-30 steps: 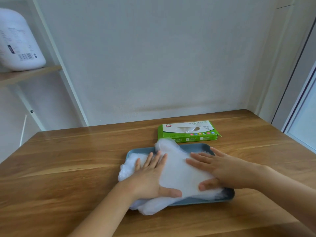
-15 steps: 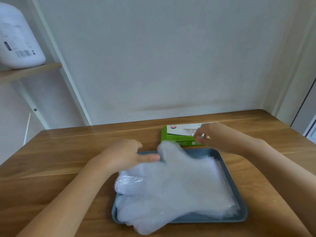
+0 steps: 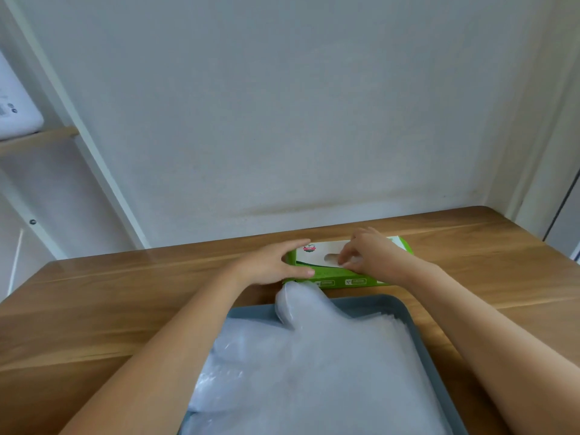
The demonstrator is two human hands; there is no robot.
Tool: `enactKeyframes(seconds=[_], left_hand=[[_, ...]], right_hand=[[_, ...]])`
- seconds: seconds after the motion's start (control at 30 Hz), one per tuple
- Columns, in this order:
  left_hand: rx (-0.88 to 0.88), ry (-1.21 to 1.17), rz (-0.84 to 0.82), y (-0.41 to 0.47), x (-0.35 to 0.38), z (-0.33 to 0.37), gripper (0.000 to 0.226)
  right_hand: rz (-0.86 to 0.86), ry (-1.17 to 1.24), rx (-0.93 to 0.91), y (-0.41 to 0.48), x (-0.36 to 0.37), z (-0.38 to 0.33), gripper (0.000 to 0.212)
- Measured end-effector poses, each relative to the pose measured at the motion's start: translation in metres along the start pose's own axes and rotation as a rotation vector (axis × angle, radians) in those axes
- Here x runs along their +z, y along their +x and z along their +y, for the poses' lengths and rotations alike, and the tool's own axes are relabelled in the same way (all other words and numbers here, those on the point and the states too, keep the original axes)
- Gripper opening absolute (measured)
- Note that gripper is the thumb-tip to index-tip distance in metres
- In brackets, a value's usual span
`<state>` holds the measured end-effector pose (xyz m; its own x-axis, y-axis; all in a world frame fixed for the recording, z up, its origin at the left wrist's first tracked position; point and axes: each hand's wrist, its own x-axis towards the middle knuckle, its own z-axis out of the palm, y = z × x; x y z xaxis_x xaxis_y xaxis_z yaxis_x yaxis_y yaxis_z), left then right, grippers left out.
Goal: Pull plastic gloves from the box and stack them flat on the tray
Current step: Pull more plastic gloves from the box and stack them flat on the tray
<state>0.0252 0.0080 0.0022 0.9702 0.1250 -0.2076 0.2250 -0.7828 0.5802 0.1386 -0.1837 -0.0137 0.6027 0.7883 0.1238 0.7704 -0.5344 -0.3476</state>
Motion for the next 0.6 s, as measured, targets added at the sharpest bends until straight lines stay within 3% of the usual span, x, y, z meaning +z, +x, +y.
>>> enactKeyframes(seconds=[0.2, 0.37, 0.5, 0.6], left_hand=[[0.059, -0.069, -0.073, 0.009, 0.008, -0.012, 0.068], [0.041, -0.099, -0.052, 0.014, 0.01, -0.018, 0.072], [0.03, -0.081, -0.078, 0.016, 0.01, -0.018, 0.071], [0.029, -0.073, -0.083, 0.017, 0.009, -0.018, 0.07]], right_hand=[[-0.041, -0.001, -0.035, 0.0, 0.001, 0.004, 0.014], [-0.071, 0.174, 0.026, -0.003, -0.007, 0.009, 0.016], [-0.005, 0.34, 0.047, -0.008, -0.021, 0.014, 0.013], [0.056, 0.32, 0.024, -0.008, -0.016, 0.014, 0.009]])
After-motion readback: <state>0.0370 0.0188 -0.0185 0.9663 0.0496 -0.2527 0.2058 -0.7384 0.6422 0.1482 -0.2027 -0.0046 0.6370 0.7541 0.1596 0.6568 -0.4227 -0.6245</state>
